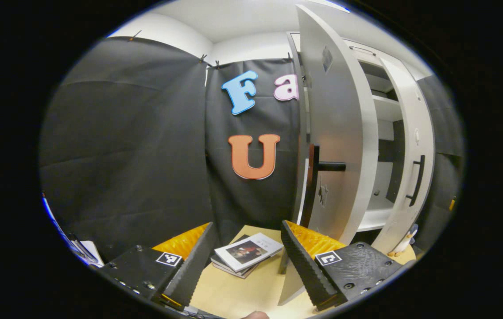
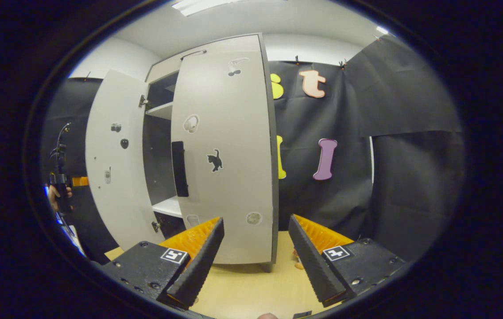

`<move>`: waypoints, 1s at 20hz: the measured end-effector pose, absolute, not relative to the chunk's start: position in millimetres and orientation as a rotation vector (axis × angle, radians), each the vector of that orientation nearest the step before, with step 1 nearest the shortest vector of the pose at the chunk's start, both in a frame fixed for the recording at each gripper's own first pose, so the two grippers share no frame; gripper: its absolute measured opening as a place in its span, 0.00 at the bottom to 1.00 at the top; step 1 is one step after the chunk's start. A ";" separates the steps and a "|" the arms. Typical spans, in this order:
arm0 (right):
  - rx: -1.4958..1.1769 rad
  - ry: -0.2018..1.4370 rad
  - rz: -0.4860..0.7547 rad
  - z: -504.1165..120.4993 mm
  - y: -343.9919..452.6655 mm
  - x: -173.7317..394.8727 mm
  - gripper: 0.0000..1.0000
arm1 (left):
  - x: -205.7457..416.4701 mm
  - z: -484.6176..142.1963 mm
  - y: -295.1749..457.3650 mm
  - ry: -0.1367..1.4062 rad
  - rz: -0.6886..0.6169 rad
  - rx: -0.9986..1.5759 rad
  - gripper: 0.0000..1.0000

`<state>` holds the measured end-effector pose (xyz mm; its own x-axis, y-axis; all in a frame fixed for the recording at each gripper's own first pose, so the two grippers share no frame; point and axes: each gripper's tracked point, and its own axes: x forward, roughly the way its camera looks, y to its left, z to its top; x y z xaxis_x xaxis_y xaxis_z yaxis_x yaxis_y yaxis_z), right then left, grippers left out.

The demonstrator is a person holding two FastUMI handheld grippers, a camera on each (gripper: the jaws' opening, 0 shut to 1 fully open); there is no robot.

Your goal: Grasp the bottle in the cabinet with the left hand and place it on the coaster, then close the right door with the right hand and the left door with the left hand.

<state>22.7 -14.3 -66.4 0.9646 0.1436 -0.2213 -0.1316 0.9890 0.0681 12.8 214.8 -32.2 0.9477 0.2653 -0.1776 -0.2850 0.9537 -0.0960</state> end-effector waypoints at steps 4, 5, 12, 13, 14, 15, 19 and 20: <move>0.044 0.230 0.154 -67.5 -8.3 23.2 0.96 | 13.3 -31.9 197.1 0.156 0.244 -0.133 0.94; 0.044 0.232 0.156 -67.6 -8.6 23.2 0.92 | 13.4 -31.3 190.5 0.154 0.231 -0.136 0.94; 0.034 0.231 0.135 -67.5 -16.7 19.6 0.96 | 22.8 -28.4 145.6 0.133 0.112 -0.141 0.94; 0.034 0.234 0.133 -67.4 -18.0 17.6 0.96 | 23.6 -28.7 141.1 0.132 0.099 -0.149 0.94; 0.034 0.234 0.126 -67.8 -20.5 16.0 0.92 | 24.9 -28.6 135.9 0.129 0.086 -0.155 0.94; 0.034 0.234 0.121 -67.1 -22.3 15.0 0.96 | 26.3 -28.6 131.7 0.127 0.074 -0.159 0.94; 0.029 0.229 0.096 -65.9 -31.5 8.9 0.96 | 32.7 -31.6 122.5 0.126 0.061 -0.170 0.94; 0.026 0.228 0.090 -65.4 -34.1 7.5 0.92 | 33.5 -32.5 122.3 0.130 0.065 -0.175 0.92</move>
<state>7.5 -34.1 -65.4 0.9702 0.0916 -0.2245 -0.0857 0.9957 0.0358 33.5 122.3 -32.5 0.9895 0.0529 -0.1343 -0.0755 0.9827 -0.1689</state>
